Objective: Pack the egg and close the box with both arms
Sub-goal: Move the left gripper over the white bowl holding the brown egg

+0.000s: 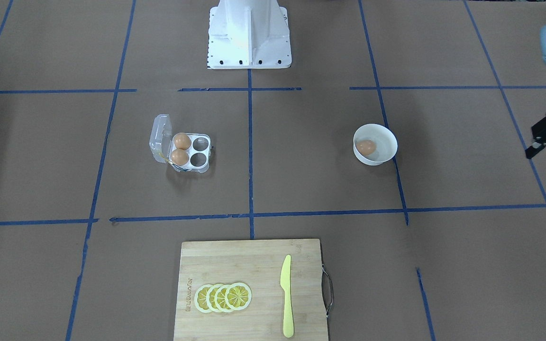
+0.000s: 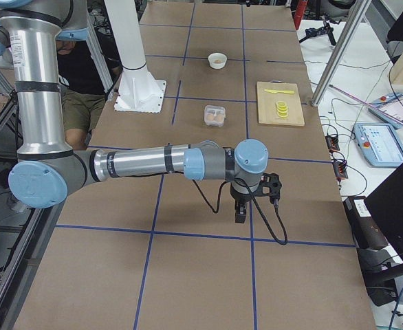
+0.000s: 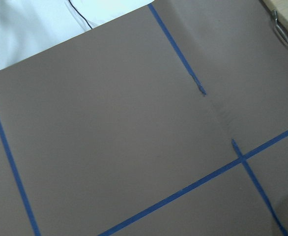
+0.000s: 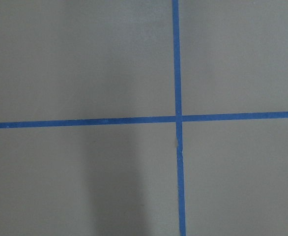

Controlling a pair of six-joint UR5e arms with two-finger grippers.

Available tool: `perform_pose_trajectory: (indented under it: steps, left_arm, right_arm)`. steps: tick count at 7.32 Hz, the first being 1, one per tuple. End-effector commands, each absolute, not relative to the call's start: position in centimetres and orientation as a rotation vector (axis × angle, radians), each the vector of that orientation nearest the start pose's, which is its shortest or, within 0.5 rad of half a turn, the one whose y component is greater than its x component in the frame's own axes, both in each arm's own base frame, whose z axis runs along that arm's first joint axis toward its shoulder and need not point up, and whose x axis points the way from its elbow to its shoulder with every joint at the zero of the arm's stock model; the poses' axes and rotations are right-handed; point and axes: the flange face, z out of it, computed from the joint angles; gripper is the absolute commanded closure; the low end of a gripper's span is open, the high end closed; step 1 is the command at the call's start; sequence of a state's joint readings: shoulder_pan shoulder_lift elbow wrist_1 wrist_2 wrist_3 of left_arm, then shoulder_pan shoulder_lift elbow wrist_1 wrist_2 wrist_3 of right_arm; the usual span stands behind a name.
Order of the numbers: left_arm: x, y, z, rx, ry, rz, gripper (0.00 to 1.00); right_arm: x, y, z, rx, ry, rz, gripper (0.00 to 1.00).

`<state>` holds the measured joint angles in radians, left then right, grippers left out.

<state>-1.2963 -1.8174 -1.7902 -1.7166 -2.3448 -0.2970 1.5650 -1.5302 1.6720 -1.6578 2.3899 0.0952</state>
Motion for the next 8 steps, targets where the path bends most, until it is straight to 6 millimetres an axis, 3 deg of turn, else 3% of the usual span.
perform_pose_trajectory:
  steps: [1, 2, 4, 6, 8]
  left_arm:
    - [15.1, -49.9, 37.5, 0.23, 0.91, 0.034, 0.0]
    - [17.7, -47.6, 36.7, 0.205, 0.908, 0.003, 0.0]
    - [26.4, -44.0, 36.1, 0.157, 0.902, -0.1, 0.0]
    - [33.2, -40.5, 36.6, 0.107, 0.863, -0.19, 0.02]
    - [35.1, -40.9, 37.9, 0.106, 0.858, -0.186, 0.1]
  right_arm:
    - [5.8, -50.4, 59.9, 0.002, -0.813, 0.071, 0.0]
    - [5.7, -50.5, 59.9, -0.005, -0.816, 0.078, 0.0]
    - [5.7, -50.6, 59.7, -0.003, -0.822, 0.085, 0.0]
    - [5.7, -50.5, 60.2, -0.013, -0.823, 0.088, 0.0]
    - [5.7, -50.5, 60.2, -0.013, -0.823, 0.088, 0.0]
